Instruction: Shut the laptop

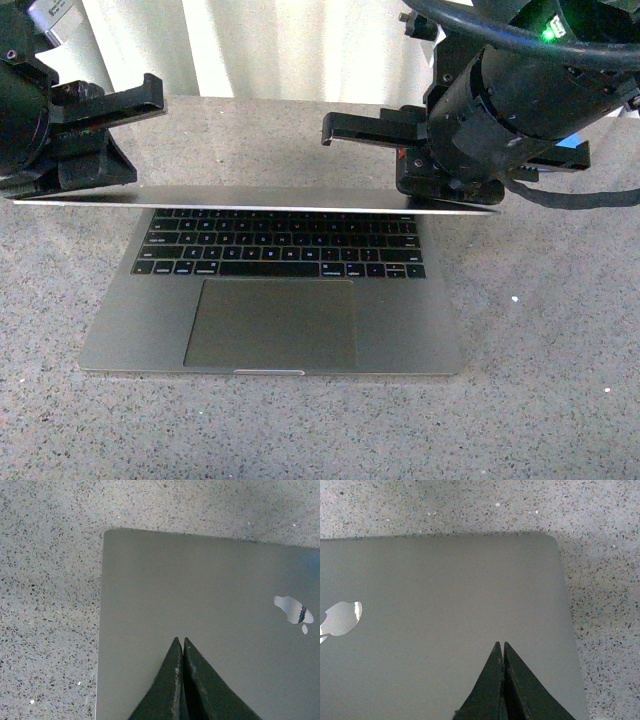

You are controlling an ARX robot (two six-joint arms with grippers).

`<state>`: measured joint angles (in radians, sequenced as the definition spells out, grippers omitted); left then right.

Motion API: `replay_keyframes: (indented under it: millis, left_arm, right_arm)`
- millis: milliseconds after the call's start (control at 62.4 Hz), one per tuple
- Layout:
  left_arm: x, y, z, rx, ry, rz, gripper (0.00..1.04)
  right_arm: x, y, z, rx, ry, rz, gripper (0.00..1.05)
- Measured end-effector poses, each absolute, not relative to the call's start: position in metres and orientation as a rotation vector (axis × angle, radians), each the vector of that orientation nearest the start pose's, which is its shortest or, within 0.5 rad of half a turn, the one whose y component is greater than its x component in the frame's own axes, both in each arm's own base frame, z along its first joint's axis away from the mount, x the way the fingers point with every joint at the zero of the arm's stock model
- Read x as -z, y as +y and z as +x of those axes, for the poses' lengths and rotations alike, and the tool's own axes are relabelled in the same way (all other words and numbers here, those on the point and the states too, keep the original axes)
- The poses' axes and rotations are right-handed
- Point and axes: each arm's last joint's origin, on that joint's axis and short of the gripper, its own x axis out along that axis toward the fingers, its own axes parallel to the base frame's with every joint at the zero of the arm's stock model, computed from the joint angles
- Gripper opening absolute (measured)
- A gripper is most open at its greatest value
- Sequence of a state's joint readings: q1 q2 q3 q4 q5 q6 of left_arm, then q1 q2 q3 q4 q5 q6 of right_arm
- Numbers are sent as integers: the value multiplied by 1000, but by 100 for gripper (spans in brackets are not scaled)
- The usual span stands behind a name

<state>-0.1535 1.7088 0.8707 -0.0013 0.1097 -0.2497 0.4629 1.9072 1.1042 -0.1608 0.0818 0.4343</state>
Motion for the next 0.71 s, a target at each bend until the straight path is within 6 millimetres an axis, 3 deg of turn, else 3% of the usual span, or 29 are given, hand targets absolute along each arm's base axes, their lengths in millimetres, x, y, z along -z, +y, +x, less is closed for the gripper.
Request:
replay_keyframes:
  millis: [705]
  left_arm:
    - [-136, -53, 319, 128, 892, -252, 4]
  right_arm:
    - [-129, 162, 327, -135, 1001, 128, 1]
